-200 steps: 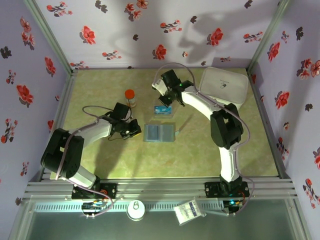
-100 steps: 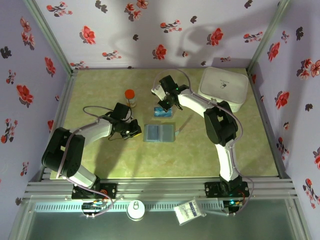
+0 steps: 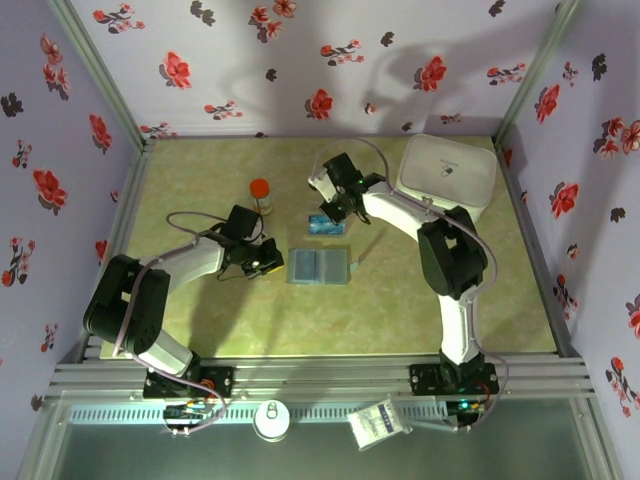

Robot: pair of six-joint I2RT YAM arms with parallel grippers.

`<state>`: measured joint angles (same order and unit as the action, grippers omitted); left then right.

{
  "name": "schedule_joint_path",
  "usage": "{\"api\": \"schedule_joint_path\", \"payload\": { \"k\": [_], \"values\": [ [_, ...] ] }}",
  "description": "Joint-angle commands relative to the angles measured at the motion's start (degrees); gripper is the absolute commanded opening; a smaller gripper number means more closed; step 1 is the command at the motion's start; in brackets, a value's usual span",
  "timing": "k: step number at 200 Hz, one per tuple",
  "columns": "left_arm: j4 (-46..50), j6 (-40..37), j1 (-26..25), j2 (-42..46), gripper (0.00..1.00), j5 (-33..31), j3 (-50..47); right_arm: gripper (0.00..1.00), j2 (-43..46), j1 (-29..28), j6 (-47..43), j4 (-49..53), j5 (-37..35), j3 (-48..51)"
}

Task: Take the credit cards out of the card holder

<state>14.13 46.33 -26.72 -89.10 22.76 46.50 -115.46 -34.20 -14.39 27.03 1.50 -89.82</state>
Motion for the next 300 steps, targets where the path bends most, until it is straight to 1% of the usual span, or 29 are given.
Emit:
{"api": "schedule_joint_path", "payload": {
  "k": [1, 25, 54, 83, 98, 118, 150, 176, 201, 222, 245, 300],
  "values": [
    [-0.4, -0.54, 0.39, -1.03, 0.06, 1.45, 2.11, 0.17, 5.79, -0.43, 6.83, -1.92, 0.18, 2.28],
    [-0.6, -0.52, 0.11, -1.55, 0.06, 1.89, 2.76, 0.18, 10.13, -0.52, 15.04, -5.3, 2.26, 7.43],
    [-0.89, -0.49, -0.87, -2.68, 0.06, 2.25, 3.8, 0.18, 14.94, -0.64, 28.41, -11.59, 6.88, 15.42],
    [-1.64, -0.19, -2.0, -4.01, 0.06, 2.26, 4.3, 0.2, 18.68, -0.77, 42.59, -20.77, 13.13, 24.83],
    [-1.75, -0.16, -2.27, -4.79, 0.06, 2.11, 4.3, 0.2, 19.96, -1.0, 48.29, -25.93, 15.71, 29.7],
    [-1.66, -0.47, -2.2, -5.87, 0.06, 1.6, 4.23, 0.2, 20.41, -1.39, 54.79, -30.39, 18.03, 33.5],
    [-1.83, -0.84, -2.28, -7.73, 0.06, 2.11, 4.38, 0.2, 19.32, -2.36, 59.19, -32.73, 19.88, 35.95],
    [-1.64, -0.89, -2.28, -8.06, 0.06, 1.95, 4.48, 0.2, 17.47, -2.82, 62.6, -32.48, 21.71, 35.8],
    [-1.56, -0.84, -2.28, -8.67, 0.06, 1.98, 4.08, 0.2, 15.95, -3.55, 64.02, -32.04, 22.96, 35.34],
    [-1.65, -0.73, -2.37, -9.28, 0.05, 2.17, 3.79, 0.22, 14.72, -4.11, 64.51, -32.23, 24.44, 35.07],
    [-1.64, -0.78, -2.46, -9.6, 0.05, 2.2, 3.69, 0.27, 13.69, -4.86, 64.57, -32.43, 25.52, 34.57],
    [-0.9, -0.71, -2.52, -8.9, 0.05, 1.99, 3.1, 0.33, 11.06, -6.71, 65.97, -31.42, 25.71, 33.36]
  ]
}}
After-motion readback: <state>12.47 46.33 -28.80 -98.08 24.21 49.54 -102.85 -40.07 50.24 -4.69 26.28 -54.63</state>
